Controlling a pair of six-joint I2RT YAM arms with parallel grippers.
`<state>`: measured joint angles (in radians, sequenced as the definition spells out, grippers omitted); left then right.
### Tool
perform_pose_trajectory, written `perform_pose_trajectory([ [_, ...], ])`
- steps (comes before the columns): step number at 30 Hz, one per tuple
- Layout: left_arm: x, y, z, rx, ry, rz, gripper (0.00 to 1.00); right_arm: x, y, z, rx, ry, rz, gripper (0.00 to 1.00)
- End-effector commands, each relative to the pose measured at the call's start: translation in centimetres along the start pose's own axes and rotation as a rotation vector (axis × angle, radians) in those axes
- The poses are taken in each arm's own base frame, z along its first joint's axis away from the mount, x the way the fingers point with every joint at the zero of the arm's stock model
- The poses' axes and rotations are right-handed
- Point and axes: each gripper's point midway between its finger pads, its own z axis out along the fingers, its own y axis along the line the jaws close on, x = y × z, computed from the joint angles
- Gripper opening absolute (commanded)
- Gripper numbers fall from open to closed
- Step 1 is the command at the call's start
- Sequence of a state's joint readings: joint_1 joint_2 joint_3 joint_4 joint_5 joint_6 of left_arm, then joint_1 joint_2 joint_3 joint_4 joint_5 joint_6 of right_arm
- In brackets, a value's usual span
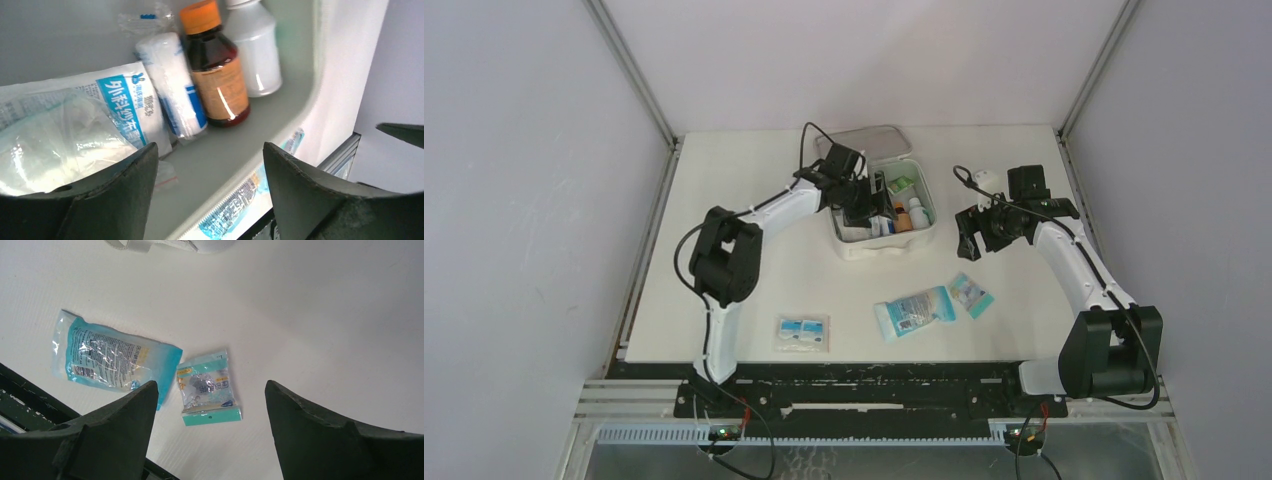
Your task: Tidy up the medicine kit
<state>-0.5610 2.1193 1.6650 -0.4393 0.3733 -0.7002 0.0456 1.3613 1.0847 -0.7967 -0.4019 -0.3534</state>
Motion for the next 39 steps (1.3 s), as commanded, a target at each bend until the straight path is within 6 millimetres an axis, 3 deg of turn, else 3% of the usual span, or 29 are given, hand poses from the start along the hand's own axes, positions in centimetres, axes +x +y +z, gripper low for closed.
perform_pose_trajectory([
  [1,-2.8,-5.9,-5.9,0.128,-0.109,0.200,0.81,-0.7,0.2,-1.0,0.008,-0.048,-0.029,0.78],
  [5,-2.9,-6.1,-8.7,0.106,-0.151,0.369,0.82,-0.6,0.5,-1.4,0.001,-0.052,-0.042,0.78],
  [11,-2.0,-4.1,-12.5,0.035,-0.216,0.698,0.81,-0.5,1.5,-1.8,-0.007,-0.062,-0.098,0.78],
  [18,0.9,1.0,-16.8,-0.119,-0.268,1.067,0.81,-1.1,3.0,-1.6,0.029,-0.061,-0.189,0.78],
  [24,5.7,6.3,-19.4,-0.221,-0.151,1.280,0.87,-2.0,4.1,-1.5,0.038,-0.084,-0.254,0.78],
  [31,12.6,11.2,-19.4,-0.168,0.048,1.347,0.97,-2.7,4.1,-1.2,0.041,-0.114,-0.253,0.78],
  [36,15.9,13.5,-18.5,-0.121,0.177,1.329,0.96,-2.2,4.2,-0.8,0.032,-0.107,-0.253,0.78],
  [39,16.8,14.6,-17.6,-0.114,0.238,1.313,0.95,-2.0,4.1,-0.7,0.038,-0.103,-0.253,0.78],
])
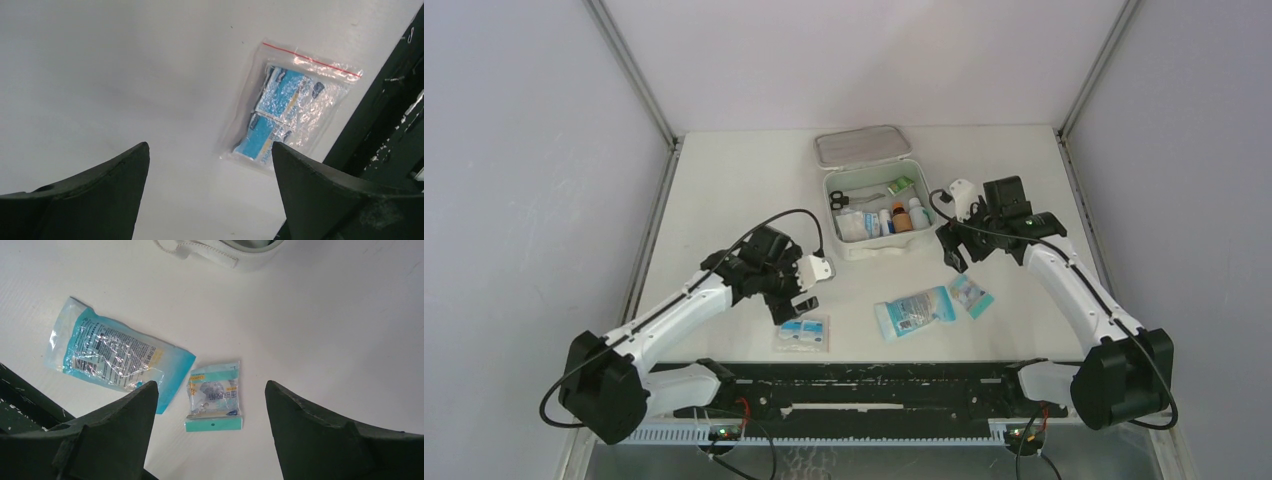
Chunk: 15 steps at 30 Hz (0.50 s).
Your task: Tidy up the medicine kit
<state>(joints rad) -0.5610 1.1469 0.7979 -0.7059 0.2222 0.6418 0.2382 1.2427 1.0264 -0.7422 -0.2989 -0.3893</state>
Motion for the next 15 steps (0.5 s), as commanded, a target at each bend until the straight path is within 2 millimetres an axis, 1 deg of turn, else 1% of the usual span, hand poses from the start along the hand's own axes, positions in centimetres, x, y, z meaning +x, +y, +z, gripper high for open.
perform_pose_trajectory([
  [1,1.3,-1.5,1.5,0.089,0.040,0.032,0.94,-1.0,-0.2,-0.4,0.023,-0.051,-0.024,0.78],
  [6,2.3,-2.0,3.2,0.152,0.098,0.018,0.87,-0.5,-0.1,-0.3,0.024,-0.041,-0.022,0.78],
  [9,2.7,-2.4,3.8,0.191,0.121,0.016,0.85,-0.2,-0.1,-0.3,0.027,-0.038,-0.020,0.78],
  [13,3.2,-2.8,4.4,0.220,0.146,0.009,0.84,0.0,-0.1,-0.3,0.031,-0.039,-0.021,0.78],
  [15,3.5,-2.9,4.8,0.233,0.163,0.004,0.81,-0.1,-0.1,-0.3,0.030,-0.040,-0.024,0.78],
])
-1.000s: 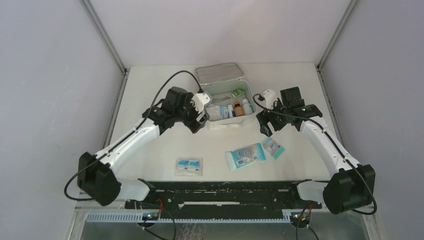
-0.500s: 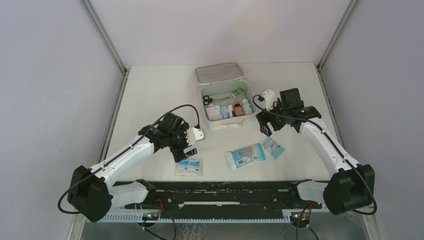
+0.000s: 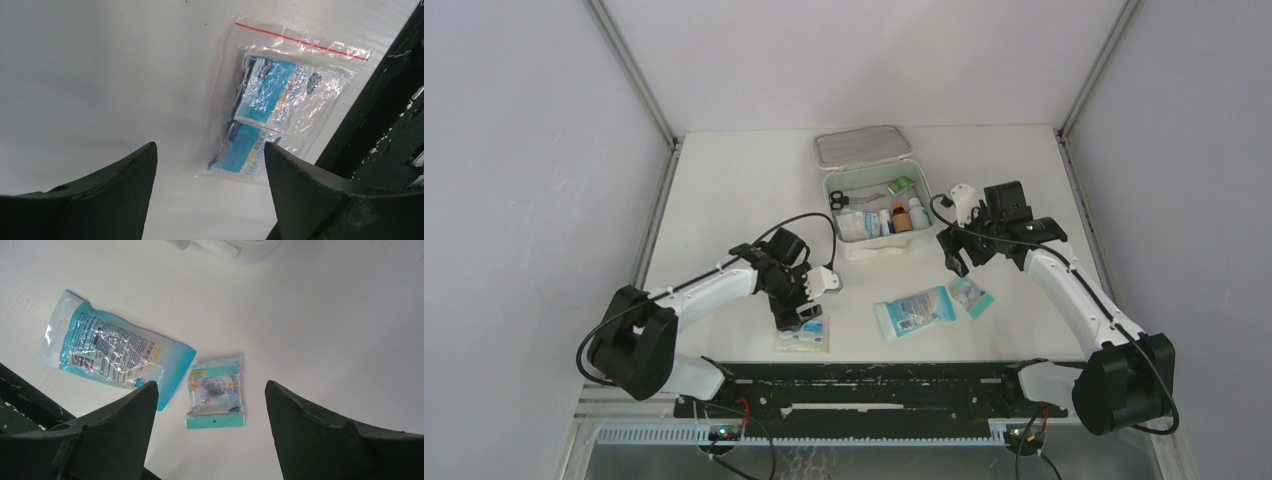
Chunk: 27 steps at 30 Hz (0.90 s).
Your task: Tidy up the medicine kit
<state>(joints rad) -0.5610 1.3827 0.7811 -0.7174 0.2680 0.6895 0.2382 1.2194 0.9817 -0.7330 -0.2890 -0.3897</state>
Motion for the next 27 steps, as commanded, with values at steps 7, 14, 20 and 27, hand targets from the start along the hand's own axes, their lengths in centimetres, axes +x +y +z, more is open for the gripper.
perform_pose_trajectory([
  [7,0.3,-0.3,1.6,0.037,0.036,-0.002,0.65,-0.9,-0.4,-0.5,0.030,-0.044,-0.023,0.78],
  [14,1.0,-0.6,2.4,-0.007,0.051,0.007,0.49,-0.8,-0.5,-0.4,0.033,-0.038,-0.019,0.78],
  [20,0.9,-0.5,2.0,-0.026,0.041,0.009,0.27,-0.8,-0.6,-0.3,0.037,-0.037,-0.020,0.78],
  [27,-0.5,-0.7,0.7,-0.006,0.004,0.027,0.03,-0.7,-0.8,-0.1,0.043,-0.028,-0.020,0.78],
])
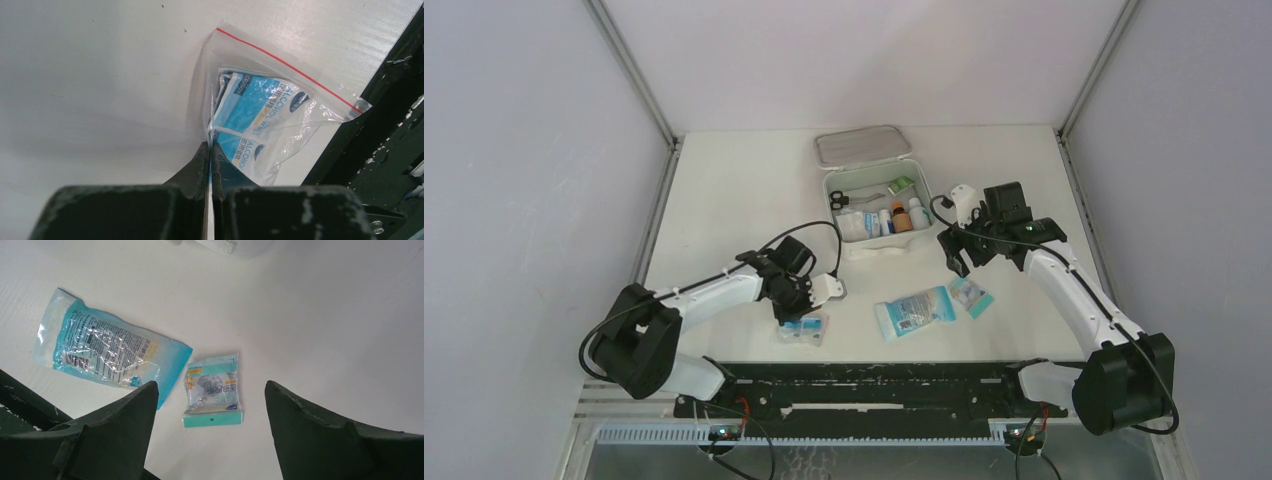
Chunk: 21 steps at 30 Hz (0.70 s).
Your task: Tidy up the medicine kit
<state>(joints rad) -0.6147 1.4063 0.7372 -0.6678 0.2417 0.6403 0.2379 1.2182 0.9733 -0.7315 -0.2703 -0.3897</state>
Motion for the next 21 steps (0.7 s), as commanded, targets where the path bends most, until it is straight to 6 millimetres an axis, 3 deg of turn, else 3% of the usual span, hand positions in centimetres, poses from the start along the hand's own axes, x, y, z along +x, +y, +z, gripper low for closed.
perform_pose_trajectory([
  [1,-1.3,0.4,-1.2,-0.008,-0.037,0.037,0.01,-1.1,-0.6,-0.2,0.029,-0.041,-0.021,0.78],
  [5,-3.0,0.4,-2.8,0.000,-0.082,0.067,0.00,-1.1,-0.9,-0.4,0.048,-0.045,-0.021,0.78],
  [13,-7.9,2.3,-7.8,-0.072,-0.195,0.104,0.00,-1.1,-1.2,-0.8,0.053,-0.055,-0.011,0.78],
  [21,-15.8,6.5,-13.3,-0.184,-0.374,0.059,0.00,-1.3,-1.9,-2.0,0.068,-0.096,0.026,0.78],
])
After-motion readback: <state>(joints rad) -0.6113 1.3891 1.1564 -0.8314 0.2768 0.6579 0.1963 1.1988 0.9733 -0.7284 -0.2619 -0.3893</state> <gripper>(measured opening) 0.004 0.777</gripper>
